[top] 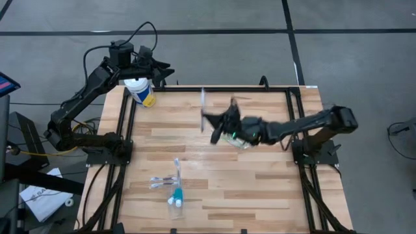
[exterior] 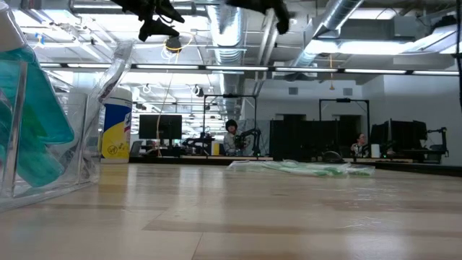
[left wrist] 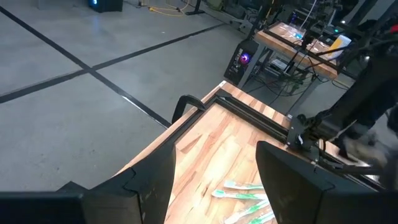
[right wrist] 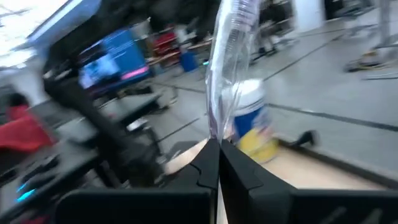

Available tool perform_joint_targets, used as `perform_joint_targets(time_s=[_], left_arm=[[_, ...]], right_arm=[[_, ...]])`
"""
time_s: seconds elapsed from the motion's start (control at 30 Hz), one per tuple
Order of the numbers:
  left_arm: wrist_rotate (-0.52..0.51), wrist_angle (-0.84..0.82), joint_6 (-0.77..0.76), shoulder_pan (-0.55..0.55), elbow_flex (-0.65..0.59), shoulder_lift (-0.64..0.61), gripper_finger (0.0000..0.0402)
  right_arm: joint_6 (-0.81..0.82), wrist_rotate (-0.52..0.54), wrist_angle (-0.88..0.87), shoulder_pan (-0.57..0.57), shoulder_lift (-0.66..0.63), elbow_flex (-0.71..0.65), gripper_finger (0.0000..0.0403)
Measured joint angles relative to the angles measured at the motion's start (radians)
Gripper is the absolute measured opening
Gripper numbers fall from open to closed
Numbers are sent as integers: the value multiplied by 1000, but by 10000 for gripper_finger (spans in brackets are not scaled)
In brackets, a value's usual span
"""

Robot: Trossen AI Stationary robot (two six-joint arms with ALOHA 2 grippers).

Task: Pick & Place toothbrushing station
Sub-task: Put the purple toothbrush into the transparent organizer

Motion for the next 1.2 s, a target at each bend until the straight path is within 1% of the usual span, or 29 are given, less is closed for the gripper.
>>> perform_joint_targets(time_s=[0.07, 0.17, 0.27, 0.33, 0.43, 0.53, 0.67, 0.97, 1.07, 1.2], left_arm=[[0, 5, 0, 0, 0, 0, 218], [0, 19, 0, 0, 0, 0, 218], [0, 34, -2, 0, 0, 0, 218], [0, 35, -5, 0, 0, 0, 218], [0, 39, -6, 0, 0, 0, 218], [0, 41, -7, 0, 0, 0, 218], [0, 47, -7, 0, 0, 0, 218], [0, 47, -7, 0, 0, 0, 218], [0, 48, -7, 0, 0, 0, 218], [0, 47, 13, 0, 0, 0, 218]], right_arm=[[1, -4, 59, 51, 62, 0, 0], [2, -35, 205, 113, 175, -1, 0], [26, -111, 376, 138, 261, 0, 0], [45, -143, 438, 144, 310, 1, 0], [56, -174, 434, 141, 374, 26, 0], [56, -246, 433, 132, 424, 76, 0], [56, -337, 414, 115, 504, 166, 0], [56, -488, 320, 101, 690, 406, 0], [56, -507, 271, 101, 701, 442, 0], [27, -509, 174, 94, 698, 445, 0]])
